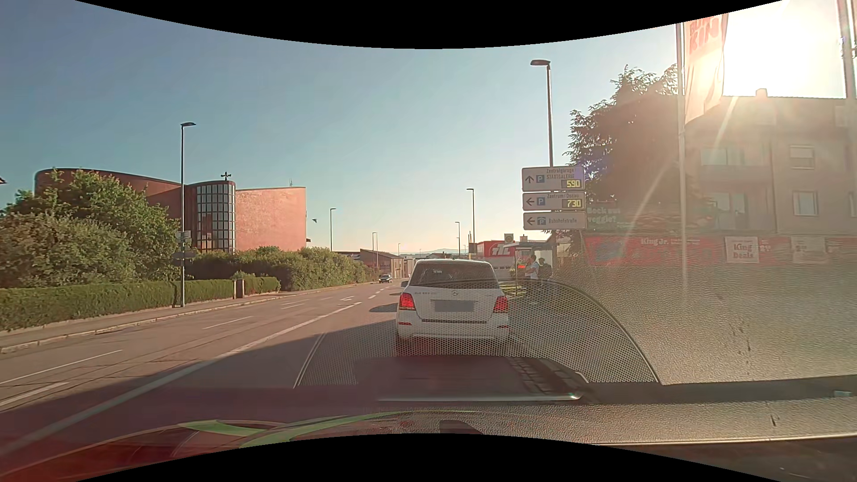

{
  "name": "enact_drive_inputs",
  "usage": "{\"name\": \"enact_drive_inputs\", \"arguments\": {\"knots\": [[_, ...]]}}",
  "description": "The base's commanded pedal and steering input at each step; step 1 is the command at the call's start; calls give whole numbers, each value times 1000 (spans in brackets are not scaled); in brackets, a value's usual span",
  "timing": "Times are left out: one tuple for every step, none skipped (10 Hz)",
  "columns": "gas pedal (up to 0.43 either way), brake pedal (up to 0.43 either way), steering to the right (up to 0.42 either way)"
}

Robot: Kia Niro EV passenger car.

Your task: Follow the waypoints while adhering to traffic rules and regulations

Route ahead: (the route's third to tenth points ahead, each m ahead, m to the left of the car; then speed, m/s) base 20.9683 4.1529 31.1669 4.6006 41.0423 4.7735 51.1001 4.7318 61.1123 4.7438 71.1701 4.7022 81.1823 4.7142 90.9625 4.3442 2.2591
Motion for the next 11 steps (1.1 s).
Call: {"name": "enact_drive_inputs", "arguments": {"knots": [[39, 0, -6], [39, 0, -6], [47, 0, -6], [47, 0, -6], [47, 0, -7], [47, 0, -7], [47, 0, -7], [47, 0, -7], [39, 0, -6], [28, 0, -7], [28, 0, -7]]}}
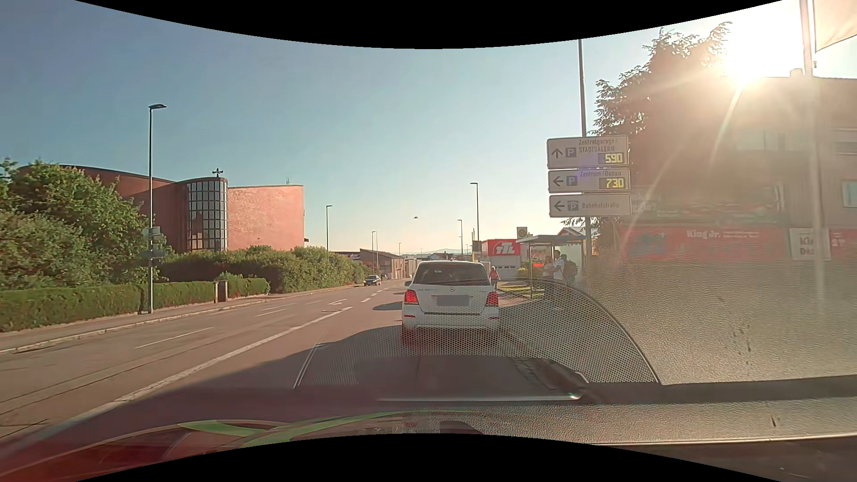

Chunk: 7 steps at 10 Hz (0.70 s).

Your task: Follow the waypoints while adhering to traffic rules and regulations

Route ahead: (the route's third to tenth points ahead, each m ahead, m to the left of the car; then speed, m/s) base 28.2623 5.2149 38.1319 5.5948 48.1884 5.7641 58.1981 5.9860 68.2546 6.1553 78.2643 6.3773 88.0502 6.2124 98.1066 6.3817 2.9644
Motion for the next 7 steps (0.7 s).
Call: {"name": "enact_drive_inputs", "arguments": {"knots": [[28, 0, -7], [28, 0, -8], [28, 0, -8], [20, 0, -8], [8, 0, -8], [8, 0, -12], [8, 0, -15]]}}
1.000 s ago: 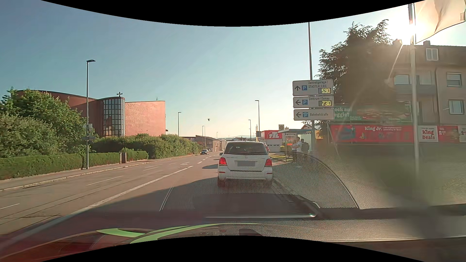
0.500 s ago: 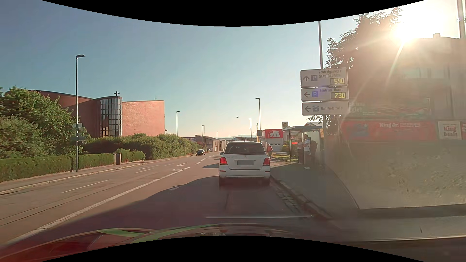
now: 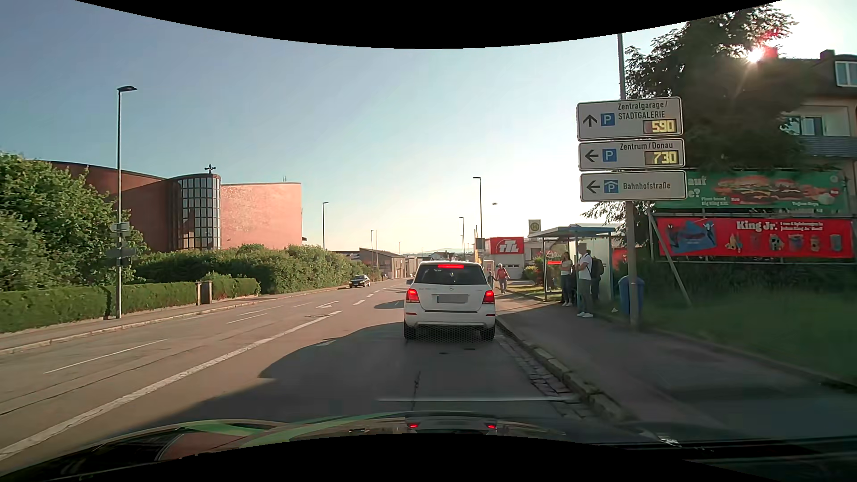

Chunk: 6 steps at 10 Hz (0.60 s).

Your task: Follow the waypoints while adhering to traffic rules and regulations

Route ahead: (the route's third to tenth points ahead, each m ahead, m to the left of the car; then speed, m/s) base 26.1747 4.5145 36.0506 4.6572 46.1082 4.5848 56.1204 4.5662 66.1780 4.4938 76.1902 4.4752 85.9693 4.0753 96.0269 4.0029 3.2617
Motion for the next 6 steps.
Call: {"name": "enact_drive_inputs", "arguments": {"knots": [[8, 0, -15], [8, 0, -15], [8, 0, -14], [8, 0, -14], [8, 0, -13], [8, 0, -14]]}}
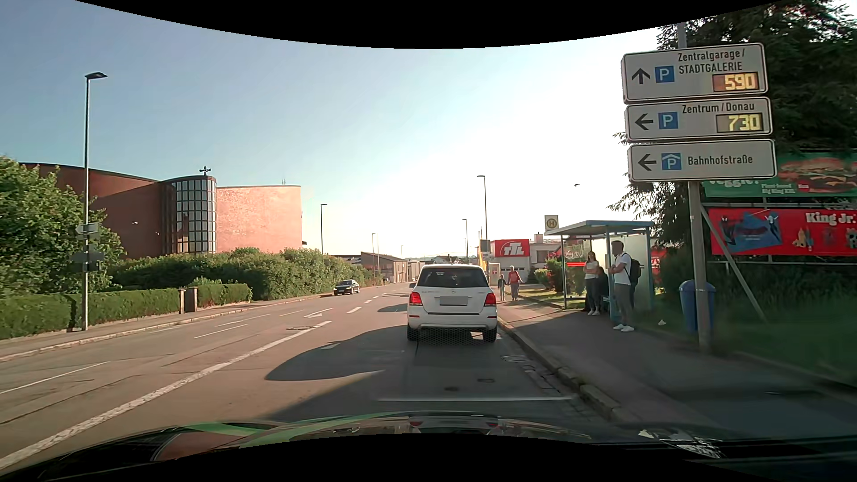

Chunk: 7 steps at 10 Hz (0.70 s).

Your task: Follow the waypoints while adhering to traffic rules and regulations

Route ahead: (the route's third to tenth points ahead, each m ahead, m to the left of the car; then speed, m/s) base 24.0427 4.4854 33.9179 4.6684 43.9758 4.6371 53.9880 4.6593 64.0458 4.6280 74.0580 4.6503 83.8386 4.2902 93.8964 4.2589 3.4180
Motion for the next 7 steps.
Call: {"name": "enact_drive_inputs", "arguments": {"knots": [[8, 0, -13], [8, 0, -12], [8, 0, -10], [8, 0, -9], [0, 0, -7], [0, 0, -4], [0, 0, -2]]}}
